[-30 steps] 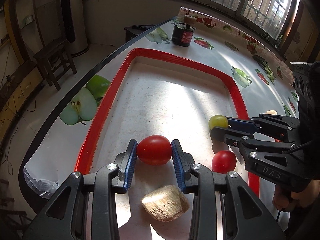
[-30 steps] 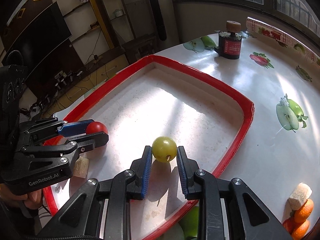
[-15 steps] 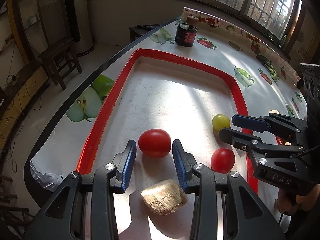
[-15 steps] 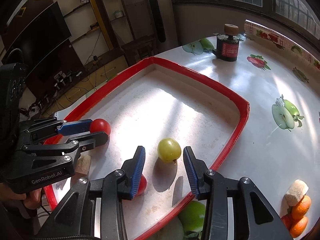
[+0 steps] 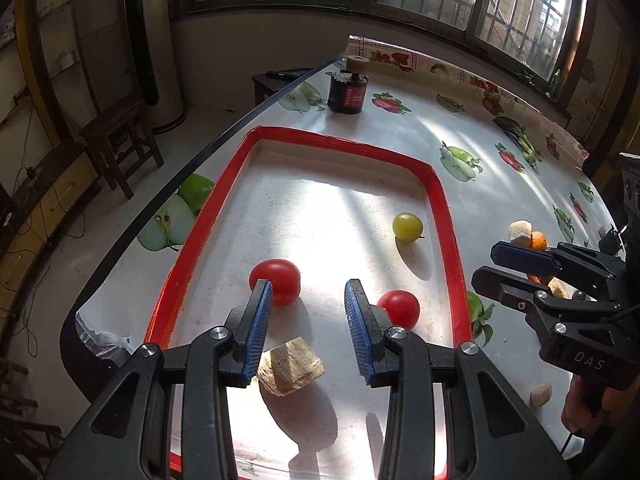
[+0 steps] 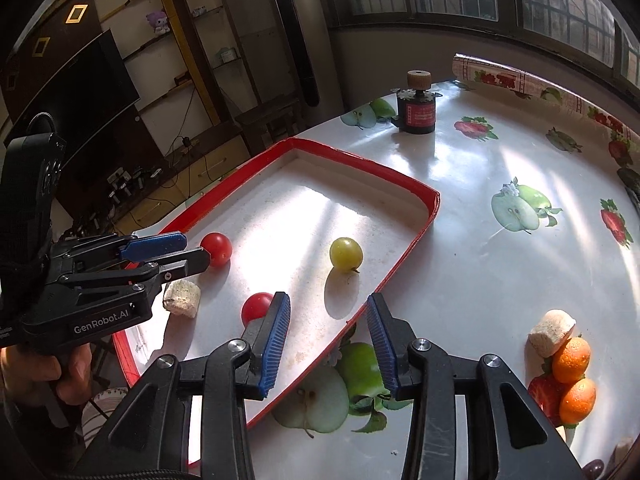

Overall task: Organize fruits
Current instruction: 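Move both tools back toward the remaining fruits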

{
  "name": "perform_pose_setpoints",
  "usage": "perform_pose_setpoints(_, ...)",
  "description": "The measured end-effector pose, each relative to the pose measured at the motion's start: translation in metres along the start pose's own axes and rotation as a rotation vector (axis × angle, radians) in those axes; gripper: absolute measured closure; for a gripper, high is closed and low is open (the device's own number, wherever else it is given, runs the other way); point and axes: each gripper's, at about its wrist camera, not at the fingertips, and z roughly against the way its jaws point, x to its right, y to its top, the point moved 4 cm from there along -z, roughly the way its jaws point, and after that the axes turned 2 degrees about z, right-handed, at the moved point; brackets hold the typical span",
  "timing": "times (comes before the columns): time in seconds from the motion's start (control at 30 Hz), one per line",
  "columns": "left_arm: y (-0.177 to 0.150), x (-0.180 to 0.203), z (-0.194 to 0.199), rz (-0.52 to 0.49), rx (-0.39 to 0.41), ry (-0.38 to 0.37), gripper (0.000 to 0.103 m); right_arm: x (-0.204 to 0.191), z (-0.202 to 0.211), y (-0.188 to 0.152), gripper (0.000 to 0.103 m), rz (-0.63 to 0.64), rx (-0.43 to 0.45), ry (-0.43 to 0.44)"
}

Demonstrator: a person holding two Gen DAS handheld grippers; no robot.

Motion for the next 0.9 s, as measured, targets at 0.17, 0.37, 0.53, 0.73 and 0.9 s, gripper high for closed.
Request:
perform_pose_setpoints(0.17,-0.002,0.013,0.008,-0.014,0.010,-0.016,0.068,0.011,0.021,-0.010,0.061,-0.029,0.026,-0.019)
perform_pose_setpoints(0.37,-0.007,0.029,0.020,-0.034,0.026,-0.026,0.068,0.026,0.044,-0.023,0.059,-0.061,0.054,-0.047)
perform_pose_setpoints(0.53,-0.011,0.045,0.028,-0.060,0.042,-0.030,0.057,0.042,0.066,-0.039,0.057,-0.094,0.077,-0.076)
perform_pose_setpoints(0.73,-0.012,0.066,0.037,-0.097,0.062,-0.038,0.055,0.065,0.092,-0.059,0.057,-0.141,0.099,-0.116)
perform_pose_setpoints(0.9,-0.014,0.083,0.043,-0.123,0.066,-0.052,0.055,0.084,0.113,-0.075,0.056,-0.177,0.117,-0.147)
